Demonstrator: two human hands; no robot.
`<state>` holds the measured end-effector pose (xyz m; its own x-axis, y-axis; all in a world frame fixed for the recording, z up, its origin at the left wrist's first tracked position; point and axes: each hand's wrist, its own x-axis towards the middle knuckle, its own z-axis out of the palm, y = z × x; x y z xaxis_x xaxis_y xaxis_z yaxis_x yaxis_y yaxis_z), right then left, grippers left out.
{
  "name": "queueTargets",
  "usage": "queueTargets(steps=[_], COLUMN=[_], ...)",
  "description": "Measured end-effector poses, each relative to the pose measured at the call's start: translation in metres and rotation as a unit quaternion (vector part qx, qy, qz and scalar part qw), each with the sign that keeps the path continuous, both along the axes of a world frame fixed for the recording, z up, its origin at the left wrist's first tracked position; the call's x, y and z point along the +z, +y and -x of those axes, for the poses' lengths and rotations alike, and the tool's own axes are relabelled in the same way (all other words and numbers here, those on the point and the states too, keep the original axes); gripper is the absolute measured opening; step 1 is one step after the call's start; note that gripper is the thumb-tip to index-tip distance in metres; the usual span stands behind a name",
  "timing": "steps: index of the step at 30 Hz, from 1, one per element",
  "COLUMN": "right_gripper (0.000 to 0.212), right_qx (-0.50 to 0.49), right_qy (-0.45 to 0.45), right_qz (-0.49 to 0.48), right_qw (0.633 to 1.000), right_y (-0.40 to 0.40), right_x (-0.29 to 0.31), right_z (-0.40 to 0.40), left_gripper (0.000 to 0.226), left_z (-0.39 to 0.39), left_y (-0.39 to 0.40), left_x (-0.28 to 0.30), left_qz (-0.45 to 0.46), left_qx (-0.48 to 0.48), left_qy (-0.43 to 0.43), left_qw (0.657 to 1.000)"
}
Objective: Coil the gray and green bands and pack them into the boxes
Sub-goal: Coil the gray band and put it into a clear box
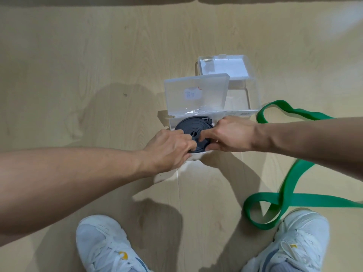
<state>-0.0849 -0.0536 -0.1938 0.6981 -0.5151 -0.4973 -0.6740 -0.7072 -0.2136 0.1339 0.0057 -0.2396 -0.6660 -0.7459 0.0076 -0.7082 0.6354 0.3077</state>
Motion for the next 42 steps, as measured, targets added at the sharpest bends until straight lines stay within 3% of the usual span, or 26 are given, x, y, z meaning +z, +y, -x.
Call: queueTargets(steps=[3, 6, 9, 13, 19, 28, 31, 33, 36, 38, 39, 42], right_gripper=[0.036, 0.034, 0.04, 0.041, 0.046, 0.047, 0.041, 0.031, 0.018, 0.033, 0.048, 0.083], right_qx=[-0.156, -0.313, -0.39, -0.436, -0.396, -0.37, -0.317, -0.259, -0.162, -0.105, -0.109, -0.19], right_qy=[-0.001, -0.02, -0.043, -0.052, -0.03, -0.018, -0.011, -0.01, -0.173, -0.277, -0.281, -0.155], right_qz=[-0.061, -0.162, -0.198, -0.196, -0.126, -0.114, -0.097, -0.038, 0.101, 0.199, 0.227, 0.2], right_qw=[0.986, 0.936, 0.898, 0.877, 0.909, 0.922, 0.943, 0.965, 0.966, 0.934, 0.926, 0.948], right_y=[0.006, 0.012, 0.008, 0.013, 0.023, 0.018, 0.013, 0.013, 0.011, -0.002, -0.013, -0.05], right_x=[-0.002, -0.009, -0.004, -0.006, -0.015, -0.019, -0.007, 0.003, 0.02, 0.028, 0.032, 0.041], right_z=[-0.004, -0.011, -0.016, -0.018, -0.017, -0.02, -0.015, -0.009, 0.001, 0.001, 0.0, -0.012], left_gripper=[0.012, 0.014, 0.02, 0.027, 0.023, 0.031, 0.023, 0.03, 0.043, 0.042, 0.041, 0.044], left_z=[0.003, 0.001, 0.001, 0.002, 0.001, 0.012, 0.015, 0.012, 0.007, 0.007, 0.007, 0.003], left_y=[0.001, 0.0, 0.0, 0.0, -0.003, 0.001, -0.002, -0.004, -0.004, -0.005, -0.006, -0.012], left_x=[0.0, -0.002, -0.002, -0.001, 0.003, 0.003, 0.005, 0.005, 0.005, 0.004, 0.005, 0.006], left_qz=[0.009, 0.009, 0.0, -0.006, 0.005, -0.021, -0.034, -0.033, -0.067, -0.07, -0.07, -0.033], left_qx=[-0.007, -0.008, -0.01, -0.018, -0.069, -0.004, 0.049, 0.092, 0.157, 0.163, 0.153, 0.099], left_qy=[-0.008, 0.004, 0.012, 0.003, -0.089, -0.086, -0.059, -0.012, -0.008, -0.022, -0.029, -0.019], left_qw=[1.0, 1.0, 1.0, 1.0, 0.994, 0.996, 0.996, 0.995, 0.985, 0.984, 0.985, 0.994])
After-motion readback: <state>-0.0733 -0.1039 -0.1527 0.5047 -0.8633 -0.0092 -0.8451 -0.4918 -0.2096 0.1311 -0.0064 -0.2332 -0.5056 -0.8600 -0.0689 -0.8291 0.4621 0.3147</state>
